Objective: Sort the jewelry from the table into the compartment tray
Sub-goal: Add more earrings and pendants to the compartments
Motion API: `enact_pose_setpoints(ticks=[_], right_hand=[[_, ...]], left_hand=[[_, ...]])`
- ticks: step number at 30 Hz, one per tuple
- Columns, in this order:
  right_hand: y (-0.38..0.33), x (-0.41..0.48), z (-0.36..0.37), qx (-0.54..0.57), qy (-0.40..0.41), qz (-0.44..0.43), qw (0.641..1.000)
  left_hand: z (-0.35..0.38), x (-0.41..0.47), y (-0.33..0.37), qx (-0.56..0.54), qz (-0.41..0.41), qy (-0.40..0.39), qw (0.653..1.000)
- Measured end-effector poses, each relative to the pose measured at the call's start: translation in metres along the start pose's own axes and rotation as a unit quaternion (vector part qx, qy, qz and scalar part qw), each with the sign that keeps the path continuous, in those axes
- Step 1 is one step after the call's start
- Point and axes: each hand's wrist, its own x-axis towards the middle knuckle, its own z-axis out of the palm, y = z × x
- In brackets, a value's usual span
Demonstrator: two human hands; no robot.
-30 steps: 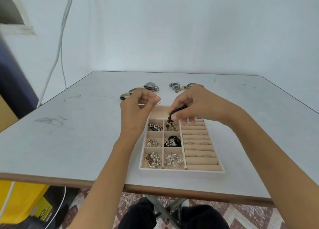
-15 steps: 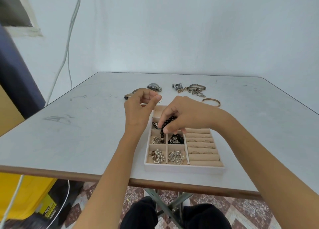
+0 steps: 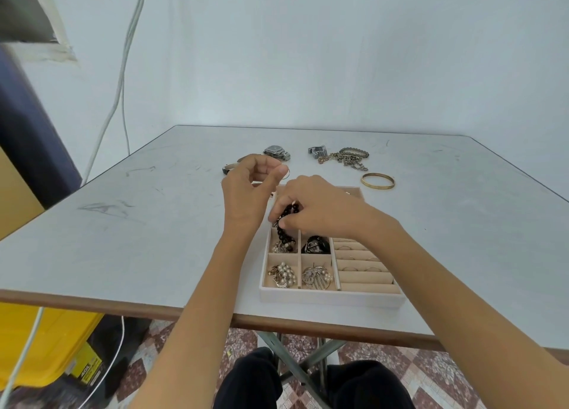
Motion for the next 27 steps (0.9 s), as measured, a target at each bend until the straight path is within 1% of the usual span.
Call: enact_pose_setpoints(ticks=[3,6,10,15,19,24,27], right_hand=[[-0.003,0.0,0.004,-0.008,0.053,-0.009,0.999],[-0.004,0.0,0.008,-0.016,0.074,-0.014,0.997],[-0.003,-0.003,0.012,-0.031,0.069,-0.02,0.997],[-0.001,-0.007,0.01,-0.009,0.052,-0.03,0.998],[-0.002,-0.011,0.008,-0.016,0.026,-0.032,0.999],[0.0,-0.015,0.011,-0.011,0.035,-0.033,0.999],[0.0,-0.018,0.01,0.002,0.019,-0.032,0.999]], left_hand=[[-0.001,0.001,0.0,0.005,0.001,0.005,1.0],[-0.001,0.001,-0.001,0.012,0.0,0.005,1.0],[0.0,0.001,-0.001,0.018,-0.002,0.004,1.0],[0.0,0.002,-0.002,0.016,-0.008,-0.005,1.0],[0.0,0.001,-0.002,0.012,-0.013,-0.008,1.0],[-0.001,0.0,-0.002,0.013,-0.016,-0.012,1.0],[0.0,-0.001,-0.001,0.017,-0.013,-0.015,1.0]])
